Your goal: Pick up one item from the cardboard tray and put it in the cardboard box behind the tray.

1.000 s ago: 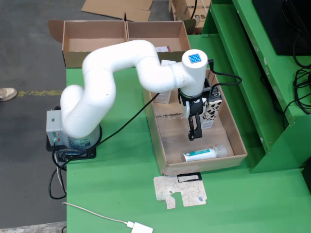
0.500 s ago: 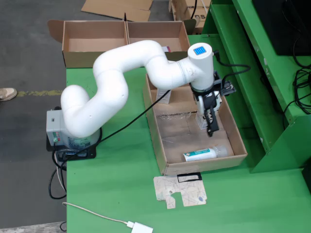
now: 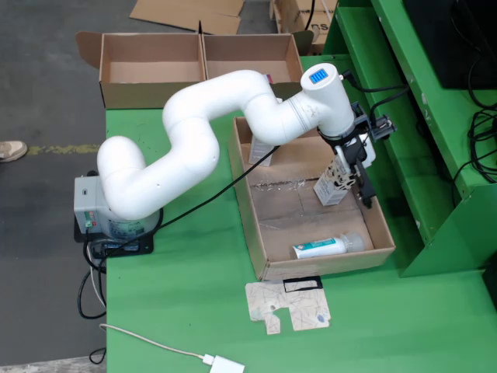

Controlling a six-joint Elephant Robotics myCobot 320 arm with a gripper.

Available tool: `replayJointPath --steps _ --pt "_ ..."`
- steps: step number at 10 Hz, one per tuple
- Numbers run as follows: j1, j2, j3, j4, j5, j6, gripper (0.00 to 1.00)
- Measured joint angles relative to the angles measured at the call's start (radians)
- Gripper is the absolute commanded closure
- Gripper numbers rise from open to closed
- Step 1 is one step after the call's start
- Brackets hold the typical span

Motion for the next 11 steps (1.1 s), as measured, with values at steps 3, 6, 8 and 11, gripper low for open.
replayJointPath --steps 3,6,8,11 --pt "0.014 -0.055 0.143 0.106 -0.051 -0.005 0.0" --pt "0.009 -0.057 0.278 0.13 -0.052 -0.011 0.0" --pt "0.003 -0.052 0.351 0.109 -0.018 -0.002 0.0" --pt "0.0 -0.052 0.353 0.115 -0.028 -0.002 0.0"
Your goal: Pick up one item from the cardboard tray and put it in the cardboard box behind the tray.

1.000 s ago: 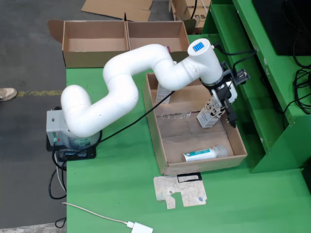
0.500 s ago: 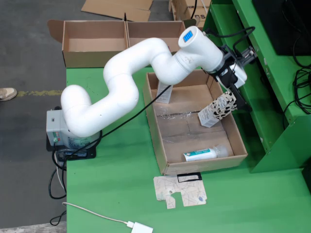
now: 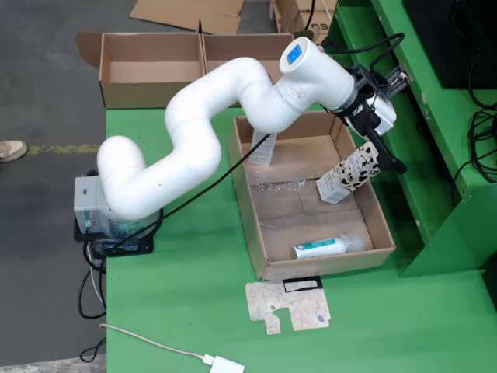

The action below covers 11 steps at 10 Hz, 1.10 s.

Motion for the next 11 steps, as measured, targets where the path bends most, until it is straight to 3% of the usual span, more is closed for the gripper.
replayJointPath --steps 2,9,11 --pt "0.002 0.0 0.0 0.038 -0.041 -0.009 0.0" --pt "-0.11 -0.006 0.0 -0.236 0.236 0.023 0.0" --pt "-0.13 -0.023 0.0 -0.321 0.256 0.021 0.0"
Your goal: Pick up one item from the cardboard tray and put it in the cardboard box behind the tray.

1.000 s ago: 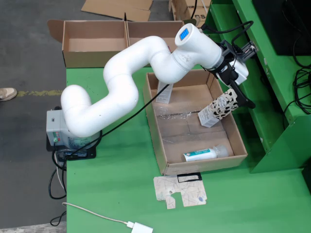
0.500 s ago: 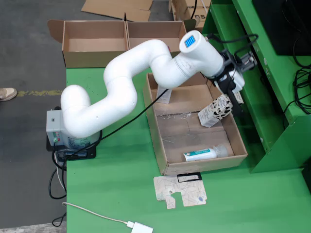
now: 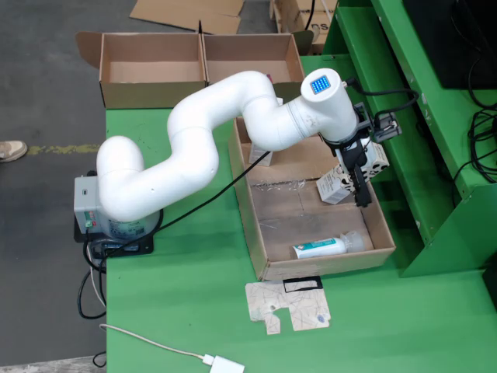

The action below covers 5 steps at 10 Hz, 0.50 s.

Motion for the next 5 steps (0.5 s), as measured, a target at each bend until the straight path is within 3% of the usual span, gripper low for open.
replayJointPath --steps 5 --pt "-0.035 -0.043 0.0 -0.164 0.032 -0.012 0.0"
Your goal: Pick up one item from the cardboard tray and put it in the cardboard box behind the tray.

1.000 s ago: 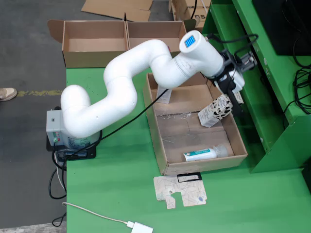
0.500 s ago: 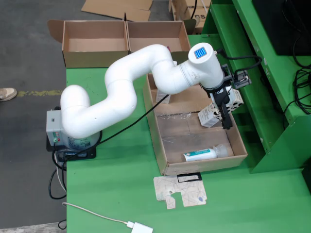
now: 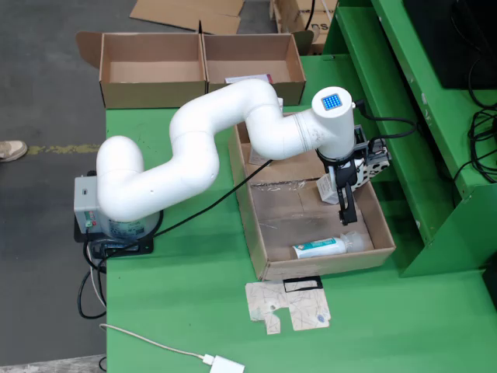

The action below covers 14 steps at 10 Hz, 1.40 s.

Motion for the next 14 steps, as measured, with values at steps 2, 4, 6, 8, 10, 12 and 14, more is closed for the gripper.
replayJointPath --steps 2,4,6,8,10,12,14 --pt "-0.005 -0.019 0.0 -0.031 0.009 -0.008 0.0" --pt "-0.006 -0.021 -0.002 -0.043 0.014 -0.008 0.0" --pt "-0.009 0.049 -0.087 0.044 0.031 -0.014 0.0" --pt "-0.005 0.147 -0.183 0.139 0.031 -0.014 0.0" --pt "0.014 0.213 -0.264 0.224 0.023 -0.008 0.0" --pt "0.035 0.225 -0.362 0.32 0.017 -0.002 0.0" --pt "0.029 0.232 -0.46 0.353 0.008 0.0 0.0"
